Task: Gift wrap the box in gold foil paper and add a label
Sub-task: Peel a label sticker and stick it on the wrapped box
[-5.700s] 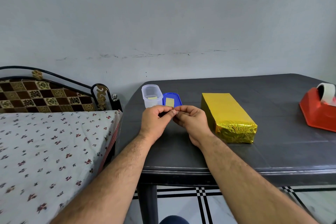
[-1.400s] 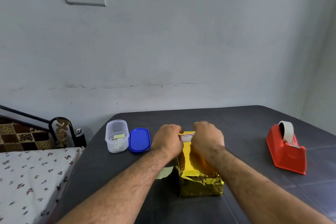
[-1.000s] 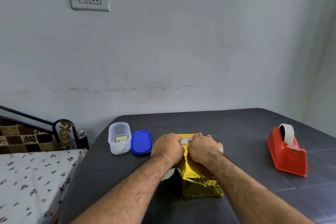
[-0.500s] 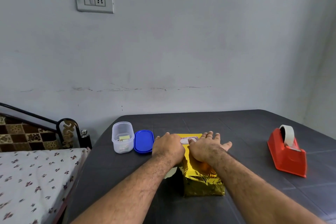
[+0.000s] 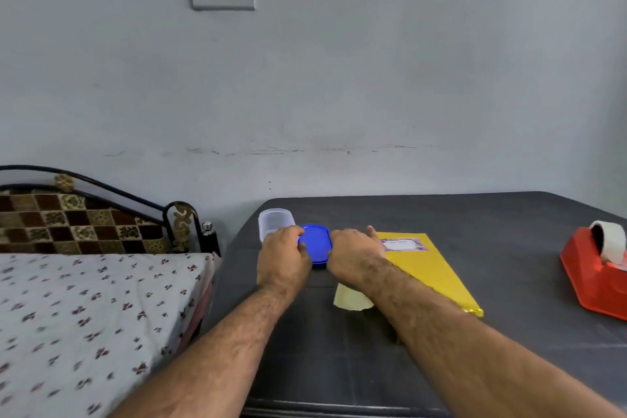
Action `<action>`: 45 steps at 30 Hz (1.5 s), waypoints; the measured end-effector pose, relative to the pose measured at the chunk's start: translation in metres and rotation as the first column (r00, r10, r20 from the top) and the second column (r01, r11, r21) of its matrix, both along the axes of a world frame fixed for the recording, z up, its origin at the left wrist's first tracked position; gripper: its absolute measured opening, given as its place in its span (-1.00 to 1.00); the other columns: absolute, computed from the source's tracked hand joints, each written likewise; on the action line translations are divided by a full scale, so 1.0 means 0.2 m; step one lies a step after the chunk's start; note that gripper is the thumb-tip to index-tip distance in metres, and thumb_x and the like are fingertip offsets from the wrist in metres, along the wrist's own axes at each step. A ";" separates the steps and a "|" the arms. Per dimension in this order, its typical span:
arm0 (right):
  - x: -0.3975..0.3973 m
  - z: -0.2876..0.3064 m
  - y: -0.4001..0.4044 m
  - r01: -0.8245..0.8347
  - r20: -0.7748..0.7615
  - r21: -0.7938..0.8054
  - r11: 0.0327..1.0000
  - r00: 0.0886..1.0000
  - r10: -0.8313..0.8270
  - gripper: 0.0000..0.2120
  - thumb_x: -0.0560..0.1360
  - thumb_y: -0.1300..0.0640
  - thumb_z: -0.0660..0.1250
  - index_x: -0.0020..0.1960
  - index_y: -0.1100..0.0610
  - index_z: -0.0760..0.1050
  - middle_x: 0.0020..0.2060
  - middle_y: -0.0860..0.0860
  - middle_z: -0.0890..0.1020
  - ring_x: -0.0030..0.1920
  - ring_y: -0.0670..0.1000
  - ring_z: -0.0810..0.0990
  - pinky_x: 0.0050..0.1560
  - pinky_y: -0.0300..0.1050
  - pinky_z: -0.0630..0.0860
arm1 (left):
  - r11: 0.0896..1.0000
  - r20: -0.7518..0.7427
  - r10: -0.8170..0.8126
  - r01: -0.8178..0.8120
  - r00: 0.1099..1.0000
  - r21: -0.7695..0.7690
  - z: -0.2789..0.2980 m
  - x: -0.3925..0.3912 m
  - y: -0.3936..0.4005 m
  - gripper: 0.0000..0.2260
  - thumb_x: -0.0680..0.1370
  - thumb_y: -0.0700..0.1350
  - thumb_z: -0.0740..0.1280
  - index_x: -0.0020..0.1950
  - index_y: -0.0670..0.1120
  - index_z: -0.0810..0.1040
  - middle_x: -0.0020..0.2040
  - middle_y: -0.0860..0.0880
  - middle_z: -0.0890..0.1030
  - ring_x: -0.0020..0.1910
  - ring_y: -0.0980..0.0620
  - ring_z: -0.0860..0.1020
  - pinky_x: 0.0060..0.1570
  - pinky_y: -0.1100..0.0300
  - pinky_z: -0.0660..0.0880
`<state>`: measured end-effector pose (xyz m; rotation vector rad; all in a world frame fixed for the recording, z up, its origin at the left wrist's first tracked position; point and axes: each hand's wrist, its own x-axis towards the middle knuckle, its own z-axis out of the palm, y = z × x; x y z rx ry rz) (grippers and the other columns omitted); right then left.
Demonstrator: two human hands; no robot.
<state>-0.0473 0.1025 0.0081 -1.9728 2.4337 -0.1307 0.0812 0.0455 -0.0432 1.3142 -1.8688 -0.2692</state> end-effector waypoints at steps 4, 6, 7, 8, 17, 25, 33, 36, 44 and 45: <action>0.12 -0.09 -0.12 -0.001 0.004 0.061 0.998 1.000 0.001 -0.72 0.64 0.08 0.24 0.32 0.08 0.52 0.21 0.05 0.65 0.30 0.10 0.57 0.63 0.20 0.13 | 1.000 0.187 0.028 -0.028 0.982 -0.005 -0.08 0.11 -0.05 -0.55 0.60 -0.08 0.34 0.50 -0.03 0.49 0.52 -0.08 0.46 0.42 -0.17 0.43 0.38 -0.03 0.41; 0.18 -0.14 -0.19 0.020 0.055 0.037 0.999 0.998 -0.022 -0.75 0.65 0.06 0.24 0.29 0.06 0.54 0.18 0.04 0.65 0.25 0.10 0.59 0.53 0.13 0.31 | 0.999 0.246 0.030 -0.037 0.969 0.023 -0.13 0.18 -0.09 -0.50 0.61 -0.02 0.31 0.57 0.04 0.41 0.63 -0.07 0.31 0.52 -0.19 0.34 0.47 -0.08 0.34; 0.19 -0.16 -0.22 0.042 0.092 0.025 0.999 0.995 -0.044 -0.77 0.66 0.02 0.24 0.26 0.04 0.55 0.16 0.03 0.65 0.22 0.11 0.59 0.43 0.09 0.41 | 0.999 0.251 0.019 -0.030 0.968 0.041 -0.16 0.20 -0.11 -0.50 0.62 0.00 0.29 0.58 0.06 0.39 0.65 -0.06 0.28 0.55 -0.19 0.31 0.50 -0.08 0.32; 0.20 -0.18 -0.25 0.069 0.125 0.010 0.998 0.990 -0.069 -0.78 0.66 -0.02 0.25 0.22 0.03 0.55 0.14 0.02 0.64 0.19 0.11 0.60 0.31 0.05 0.48 | 0.998 0.234 0.000 -0.016 0.972 0.065 -0.17 0.21 -0.11 -0.51 0.63 0.02 0.29 0.58 0.06 0.40 0.65 -0.05 0.27 0.56 -0.19 0.30 0.51 -0.06 0.31; 0.22 -0.20 -0.49 0.222 0.255 0.062 0.973 0.939 -0.231 -0.72 0.38 -0.17 0.35 -0.03 -0.01 0.51 0.01 0.00 0.64 0.07 0.12 0.61 -0.03 -0.09 0.56 | 0.992 -0.056 -0.036 0.042 0.998 0.115 -0.19 0.24 -0.12 -0.68 0.63 -0.04 0.33 0.39 0.03 0.46 0.68 0.01 0.16 0.41 -0.14 0.48 0.25 0.02 0.49; 0.18 -0.03 -0.52 0.422 0.499 0.154 0.893 0.747 -0.439 0.14 0.22 0.06 0.73 0.52 0.15 0.02 0.32 0.18 0.50 0.33 0.24 0.51 0.24 0.07 0.58 | 0.981 -0.102 0.050 -0.030 0.994 0.191 -0.18 0.24 -0.13 -0.69 0.65 0.10 0.34 0.34 0.04 0.42 0.70 -0.13 0.09 0.39 -0.17 0.51 0.24 0.03 0.51; 0.24 0.01 -0.56 0.312 0.627 -0.246 0.918 0.773 -0.094 -0.62 0.43 0.26 0.42 0.20 0.21 0.40 -0.04 0.09 0.58 -0.08 0.12 0.62 -0.27 -0.10 0.54 | 0.997 -0.200 0.012 0.004 0.980 0.079 -0.18 0.25 -0.16 -0.52 0.59 -0.02 0.45 0.47 0.06 0.38 0.39 0.04 0.43 0.23 -0.04 0.57 0.15 0.09 0.57; 0.30 0.00 -0.56 0.188 0.548 -0.221 0.957 0.836 -0.037 -0.79 0.39 0.17 0.41 0.01 0.14 0.50 -0.14 0.02 0.60 -0.21 0.02 0.57 -0.28 -0.15 0.51 | 0.994 -0.248 -0.018 0.044 0.969 0.100 -0.19 0.24 -0.16 -0.38 0.55 -0.03 0.50 0.55 0.07 0.31 0.43 0.06 0.46 0.27 -0.01 0.57 0.20 0.10 0.56; 0.35 -0.01 -0.57 0.061 0.215 -0.165 0.984 0.976 -0.025 -0.78 0.47 -0.10 0.28 -0.11 -0.03 0.65 0.11 -0.04 0.43 0.21 0.10 0.36 0.35 0.20 0.35 | 0.987 -0.327 -0.039 0.088 0.944 0.134 -0.22 0.25 -0.16 -0.38 0.51 -0.03 0.53 0.49 0.13 0.31 0.33 0.15 0.57 0.24 0.07 0.60 0.18 0.12 0.58; 0.35 -0.01 -0.57 0.038 0.275 -0.167 0.985 0.962 0.009 -0.82 0.48 -0.04 0.29 -0.12 -0.03 0.65 0.15 -0.03 0.41 0.22 0.09 0.37 0.33 0.20 0.40 | 0.987 -0.332 -0.043 0.092 0.942 0.133 -0.22 0.25 -0.17 -0.37 0.51 -0.04 0.53 0.49 0.13 0.31 0.33 0.15 0.57 0.23 0.08 0.60 0.17 0.12 0.58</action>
